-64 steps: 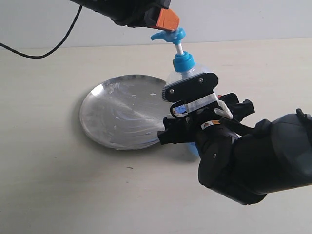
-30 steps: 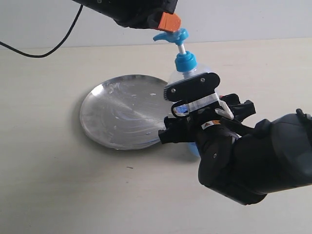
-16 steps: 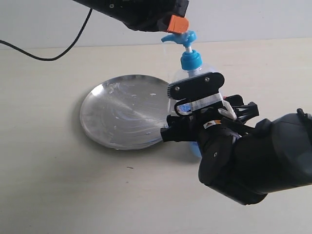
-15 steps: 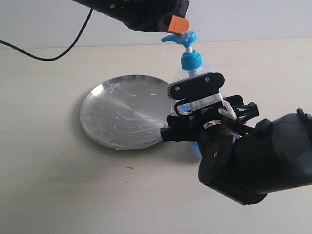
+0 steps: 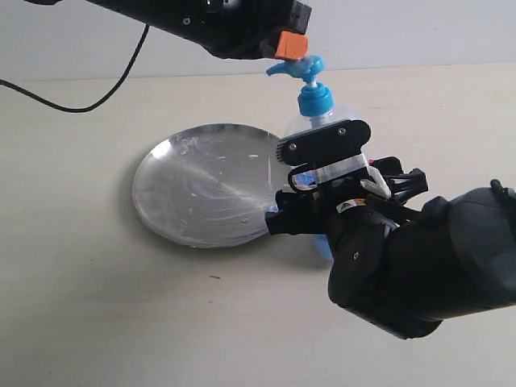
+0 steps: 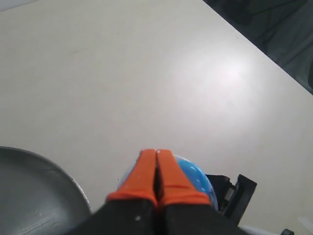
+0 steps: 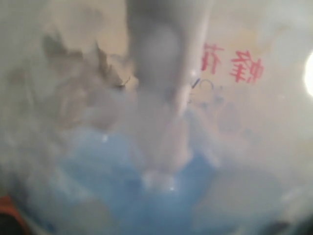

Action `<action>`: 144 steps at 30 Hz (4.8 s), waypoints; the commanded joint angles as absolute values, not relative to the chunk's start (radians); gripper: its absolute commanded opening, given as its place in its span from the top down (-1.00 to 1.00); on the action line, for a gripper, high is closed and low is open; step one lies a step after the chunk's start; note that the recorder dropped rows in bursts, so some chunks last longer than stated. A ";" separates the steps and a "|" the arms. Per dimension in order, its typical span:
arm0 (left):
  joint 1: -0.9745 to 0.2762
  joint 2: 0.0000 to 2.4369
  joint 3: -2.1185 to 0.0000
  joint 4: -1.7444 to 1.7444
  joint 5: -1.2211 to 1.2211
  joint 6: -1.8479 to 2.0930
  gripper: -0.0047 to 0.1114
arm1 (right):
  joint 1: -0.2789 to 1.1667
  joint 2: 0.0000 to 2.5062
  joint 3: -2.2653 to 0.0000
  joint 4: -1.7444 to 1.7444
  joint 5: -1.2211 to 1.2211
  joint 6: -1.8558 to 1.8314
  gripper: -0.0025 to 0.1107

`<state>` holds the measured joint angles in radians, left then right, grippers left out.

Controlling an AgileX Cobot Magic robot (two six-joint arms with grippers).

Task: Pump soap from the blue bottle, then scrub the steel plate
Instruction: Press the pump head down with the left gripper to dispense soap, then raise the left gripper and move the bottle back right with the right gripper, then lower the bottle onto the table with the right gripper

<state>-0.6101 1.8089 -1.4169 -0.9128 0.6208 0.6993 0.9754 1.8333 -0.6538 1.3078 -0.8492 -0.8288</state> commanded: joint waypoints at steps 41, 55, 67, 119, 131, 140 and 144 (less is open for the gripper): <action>-0.508 1.598 -1.337 -0.712 0.693 0.591 0.92 | 0.824 1.709 -0.649 1.267 -0.942 -0.743 0.96; -0.508 1.598 -1.337 -0.712 0.630 0.565 0.92 | 0.654 1.709 -0.523 0.918 -0.885 -0.356 0.96; -0.508 1.598 -1.337 -0.712 0.599 0.565 0.92 | 0.582 1.709 -0.523 0.795 -0.889 -0.354 0.96; -0.508 1.598 -1.337 -0.716 0.566 0.563 0.92 | 0.582 1.758 -0.345 0.611 -1.102 -0.153 0.96; -0.508 1.598 -1.337 -0.716 0.566 0.563 0.92 | 0.582 1.809 -0.345 0.617 -1.089 -0.157 0.96; -0.508 1.598 -1.337 -0.716 0.562 0.563 0.92 | 0.582 1.810 -0.345 0.617 -1.086 -0.184 0.50; -0.508 1.598 -1.337 -0.716 0.562 0.563 0.92 | 0.582 1.810 -0.345 0.617 -1.086 -0.193 0.13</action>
